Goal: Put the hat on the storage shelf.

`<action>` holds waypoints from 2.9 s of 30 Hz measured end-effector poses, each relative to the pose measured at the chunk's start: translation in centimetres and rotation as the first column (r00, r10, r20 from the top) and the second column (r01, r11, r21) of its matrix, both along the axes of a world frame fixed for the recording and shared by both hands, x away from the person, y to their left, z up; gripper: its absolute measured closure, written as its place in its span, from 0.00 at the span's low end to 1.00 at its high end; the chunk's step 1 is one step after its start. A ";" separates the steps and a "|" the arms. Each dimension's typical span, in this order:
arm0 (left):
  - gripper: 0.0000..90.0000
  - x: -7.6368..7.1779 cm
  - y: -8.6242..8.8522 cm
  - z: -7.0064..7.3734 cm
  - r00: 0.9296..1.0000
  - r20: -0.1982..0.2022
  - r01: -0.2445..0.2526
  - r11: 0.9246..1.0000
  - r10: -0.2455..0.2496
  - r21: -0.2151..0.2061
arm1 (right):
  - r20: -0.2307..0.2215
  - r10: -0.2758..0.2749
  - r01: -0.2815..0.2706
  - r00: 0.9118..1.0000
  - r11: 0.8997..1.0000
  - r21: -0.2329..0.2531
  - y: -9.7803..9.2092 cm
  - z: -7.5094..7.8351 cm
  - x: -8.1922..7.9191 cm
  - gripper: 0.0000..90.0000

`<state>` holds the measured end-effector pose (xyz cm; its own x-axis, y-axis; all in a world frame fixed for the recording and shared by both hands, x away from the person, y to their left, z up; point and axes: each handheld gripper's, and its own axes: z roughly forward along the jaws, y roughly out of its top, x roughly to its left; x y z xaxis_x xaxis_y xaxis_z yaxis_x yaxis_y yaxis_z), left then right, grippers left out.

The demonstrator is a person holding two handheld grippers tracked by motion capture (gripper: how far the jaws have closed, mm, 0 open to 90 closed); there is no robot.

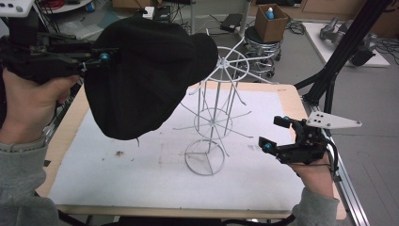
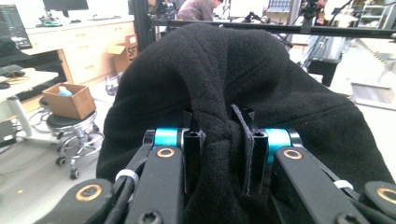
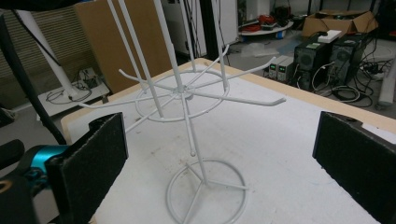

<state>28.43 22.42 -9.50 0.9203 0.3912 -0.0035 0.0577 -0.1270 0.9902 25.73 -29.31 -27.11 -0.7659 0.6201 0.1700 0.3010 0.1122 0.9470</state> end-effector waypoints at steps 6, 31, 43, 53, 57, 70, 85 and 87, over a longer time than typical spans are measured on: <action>0.82 0.3 0.5 -1.4 0.999 -0.020 0.035 0.999 -0.035 -0.026 | -0.005 0.004 -0.004 1.000 1.000 -0.008 0.3 0.0 0.1 0.02; 0.81 0.3 1.9 -6.4 0.996 -0.013 0.087 0.992 -0.089 -0.093 | 0.004 0.019 -0.019 1.000 1.000 -0.024 0.9 0.3 -0.2 0.02; 0.80 0.6 2.3 -8.6 0.996 -0.022 0.087 0.992 -0.090 -0.090 | 0.006 0.018 -0.017 1.000 1.000 -0.024 1.0 0.3 -0.2 0.02; 0.79 1.0 2.5 -9.8 0.993 -0.033 0.106 0.989 -0.110 -0.105 | 0.000 0.022 -0.022 1.000 0.999 -0.032 1.2 0.3 -0.1 0.02; 0.77 1.0 2.3 -10.2 0.992 -0.032 0.115 0.988 -0.119 -0.099 | 0.000 0.022 -0.022 1.000 0.999 -0.034 1.3 0.3 -0.1 0.02; 0.74 1.6 2.1 -11.3 0.990 -0.049 0.124 0.988 -0.130 -0.095 | -0.002 0.025 -0.025 1.000 0.999 -0.037 1.4 0.3 -0.1 0.02; 0.70 2.2 2.1 -13.0 0.986 -0.066 0.145 0.982 -0.154 -0.119 | 0.000 0.025 -0.025 1.000 0.999 -0.039 1.4 0.2 0.0 0.02; 0.68 2.2 2.1 -13.1 0.985 -0.064 0.153 0.981 -0.161 -0.119 | 0.000 0.025 -0.025 1.000 0.999 -0.041 1.5 0.3 -0.1 0.02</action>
<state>30.67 24.51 -22.60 0.9658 0.2350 -0.1094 0.1191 -0.0275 0.9925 25.67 -27.85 -26.84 -0.7816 0.6068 0.1445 0.2973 0.1587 0.9415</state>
